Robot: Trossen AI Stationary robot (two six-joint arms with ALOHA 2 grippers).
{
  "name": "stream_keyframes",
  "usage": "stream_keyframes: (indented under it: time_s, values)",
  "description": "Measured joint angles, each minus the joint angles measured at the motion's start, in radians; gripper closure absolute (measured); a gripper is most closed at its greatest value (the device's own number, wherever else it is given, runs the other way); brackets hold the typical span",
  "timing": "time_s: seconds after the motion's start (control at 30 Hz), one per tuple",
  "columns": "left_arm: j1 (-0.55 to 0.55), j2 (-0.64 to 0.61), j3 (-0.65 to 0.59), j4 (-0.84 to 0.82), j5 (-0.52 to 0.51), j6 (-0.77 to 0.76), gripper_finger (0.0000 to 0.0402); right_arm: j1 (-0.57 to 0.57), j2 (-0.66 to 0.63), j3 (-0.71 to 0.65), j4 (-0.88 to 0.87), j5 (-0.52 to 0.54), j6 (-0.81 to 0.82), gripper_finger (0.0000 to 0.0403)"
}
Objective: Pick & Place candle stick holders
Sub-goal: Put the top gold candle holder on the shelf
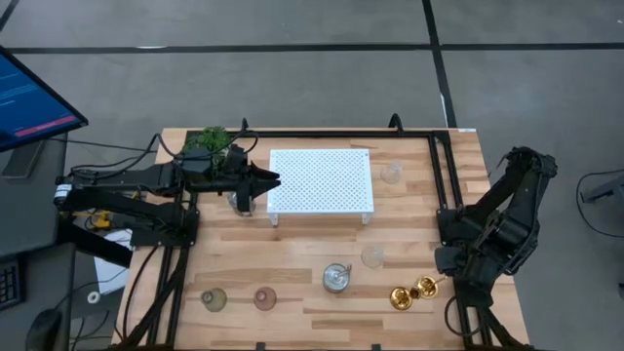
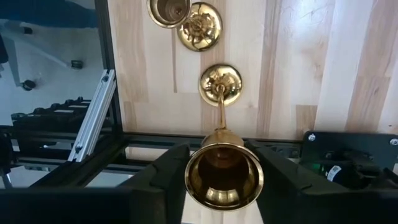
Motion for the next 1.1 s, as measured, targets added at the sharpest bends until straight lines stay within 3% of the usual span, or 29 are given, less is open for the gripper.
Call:
stream_keyframes:
  time_s: [0.17,0.4,0.63,1.1]
  values:
    - [0.0,0.0,0.0,0.001,0.0,0.0,0.0256,-0.001,-0.001,0.0,-0.021,0.001,0.004,0.0277]
    - [0.0,0.0,0.0,0.001,0.0,0.0,0.0256,-0.04,-0.012,0.0,-0.058,0.063,0.038,0.023]
    - [0.0,0.0,0.0,0.003,0.0,0.0,0.0256,-0.1,-0.048,0.0,-0.059,0.064,0.013,0.0279]
    - [0.0,0.0,0.0,0.003,0.0,0.006,0.0256,-0.218,-0.062,0.0,-0.057,0.092,-0.1,0.0273]
